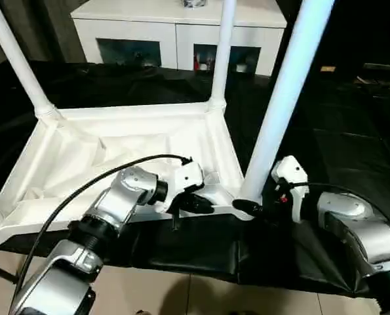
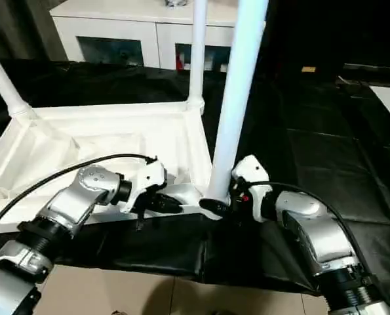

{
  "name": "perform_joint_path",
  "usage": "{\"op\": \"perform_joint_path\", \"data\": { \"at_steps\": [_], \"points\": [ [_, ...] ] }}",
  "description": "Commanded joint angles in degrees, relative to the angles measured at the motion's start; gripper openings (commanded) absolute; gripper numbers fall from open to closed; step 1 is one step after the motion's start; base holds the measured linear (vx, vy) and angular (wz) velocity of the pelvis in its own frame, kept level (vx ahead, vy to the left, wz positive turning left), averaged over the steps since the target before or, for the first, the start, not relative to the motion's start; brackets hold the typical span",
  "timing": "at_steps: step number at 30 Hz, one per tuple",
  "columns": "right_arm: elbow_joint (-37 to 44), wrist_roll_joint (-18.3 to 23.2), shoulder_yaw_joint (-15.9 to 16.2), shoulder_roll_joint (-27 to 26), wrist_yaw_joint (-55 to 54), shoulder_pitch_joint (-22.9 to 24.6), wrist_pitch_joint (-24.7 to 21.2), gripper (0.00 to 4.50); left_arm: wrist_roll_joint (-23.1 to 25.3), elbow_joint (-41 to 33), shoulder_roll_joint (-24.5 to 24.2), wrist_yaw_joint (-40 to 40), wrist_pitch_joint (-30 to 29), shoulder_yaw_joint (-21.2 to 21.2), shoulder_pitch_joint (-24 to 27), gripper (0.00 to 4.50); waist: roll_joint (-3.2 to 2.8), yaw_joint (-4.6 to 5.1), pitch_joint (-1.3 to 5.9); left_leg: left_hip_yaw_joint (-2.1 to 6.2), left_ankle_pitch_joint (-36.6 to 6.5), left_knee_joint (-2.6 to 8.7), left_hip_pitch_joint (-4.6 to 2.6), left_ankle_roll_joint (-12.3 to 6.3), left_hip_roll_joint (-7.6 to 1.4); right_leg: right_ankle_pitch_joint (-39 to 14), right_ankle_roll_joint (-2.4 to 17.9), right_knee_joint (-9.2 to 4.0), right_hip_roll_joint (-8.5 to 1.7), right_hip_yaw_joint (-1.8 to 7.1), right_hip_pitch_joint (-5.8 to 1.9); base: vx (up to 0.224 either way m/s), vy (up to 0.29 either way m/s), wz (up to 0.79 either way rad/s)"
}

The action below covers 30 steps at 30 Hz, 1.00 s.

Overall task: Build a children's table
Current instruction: Rotate leg to tighten

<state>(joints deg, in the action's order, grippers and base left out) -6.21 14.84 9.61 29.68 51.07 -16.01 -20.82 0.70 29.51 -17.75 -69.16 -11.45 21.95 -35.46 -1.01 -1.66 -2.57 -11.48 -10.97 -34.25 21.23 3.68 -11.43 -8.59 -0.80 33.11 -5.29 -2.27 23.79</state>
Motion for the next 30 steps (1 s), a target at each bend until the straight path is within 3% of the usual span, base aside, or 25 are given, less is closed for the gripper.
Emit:
{"op": "perform_joint_path", "data": {
  "at_steps": [1,9,19,21,22,24,26,30],
  "points": [
    [-0.3,-0.4,0.4,0.8,0.8,-0.4,-0.7,3.44,-0.3,-1.7,-0.7,-1.6,-0.7,0.7,0.5,0.0,0.64,0.12,3.64,0.63,-12.5,4.25,-0.58,-3.4,-1.52,-13.1,14.1,-3.14,-1.97,1.45,-2.85,0.0,0.0,0.0],
    [0.0,-1.0,1.3,2.3,2.7,0.7,-0.5,2.74,-0.2,-2.2,-1.2,-1.3,-1.2,0.7,0.8,0.0,0.55,0.14,3.57,0.57,-13.5,4.21,-0.72,-3.29,-1.45,-14.4,14.1,-3.35,-1.95,1.43,-2.84,0.0,0.0,0.0],
    [-2.1,-3.2,2.1,1.8,1.2,1.1,-0.1,2.56,0.3,-2.1,-1.0,-0.2,-1.7,0.5,0.9,0.0,0.64,0.14,3.58,0.56,-13.2,4.16,-0.66,-3.32,-1.37,-14.3,14.0,-3.32,-1.91,1.42,-2.91,0.0,0.0,0.0],
    [-7.6,-5.2,-0.4,-3.5,-9.9,-0.5,-1.8,2.56,0.9,1.4,1.4,5.8,-2.3,-1.2,-0.8,0.0,0.5,0.3,3.42,0.53,-14.1,4.24,-0.77,-2.76,-1.27,-16.4,13.7,-3.59,-1.91,1.38,-2.56,0.0,0.0,0.0],
    [-8.3,-5.1,-1.1,-4.7,-12.0,-0.7,-2.6,2.56,1.1,2.3,2.0,7.3,-2.6,-1.6,-1.3,0.0,0.85,0.61,3.31,0.6,-14.8,4.33,-0.54,-2.37,-1.21,-17.9,13.2,-3.68,-1.81,1.29,-2.68,0.0,0.0,0.0],
    [-9.6,-5.0,-3.0,-7.9,-18.0,-1.3,-5.0,2.56,1.9,5.2,4.0,12.6,-3.6,-2.8,-3.0,0.0,0.82,1.1,3.31,0.84,-18.0,4.36,-1.09,-0.43,-0.91,-24.5,10.9,-4.32,-1.77,1.03,-2.27,0.0,0.0,0.0],
    [-10.4,-5.1,-4.1,-9.7,-21.8,-1.8,-6.6,2.56,2.3,6.8,5.1,15.5,-4.0,-3.3,-4.0,0.0,0.8,1.52,3.16,0.95,-19.5,4.47,-1.14,-0.07,-0.82,-26.4,9.8,-4.76,-1.69,1.0,-2.03,0.0,0.0,0.0],
    [-16.0,-6.9,-9.3,-17.8,-39.3,-5.1,-10.2,2.56,3.1,14.1,10.7,28.7,-5.4,-5.9,-8.5,0.0,0.7,2.41,3.16,1.27,-22.0,4.37,-1.15,0.44,-0.44,-31.1,7.5,-5.53,-1.77,0.63,-1.61,0.0,0.0,0.0]
  ]
}}
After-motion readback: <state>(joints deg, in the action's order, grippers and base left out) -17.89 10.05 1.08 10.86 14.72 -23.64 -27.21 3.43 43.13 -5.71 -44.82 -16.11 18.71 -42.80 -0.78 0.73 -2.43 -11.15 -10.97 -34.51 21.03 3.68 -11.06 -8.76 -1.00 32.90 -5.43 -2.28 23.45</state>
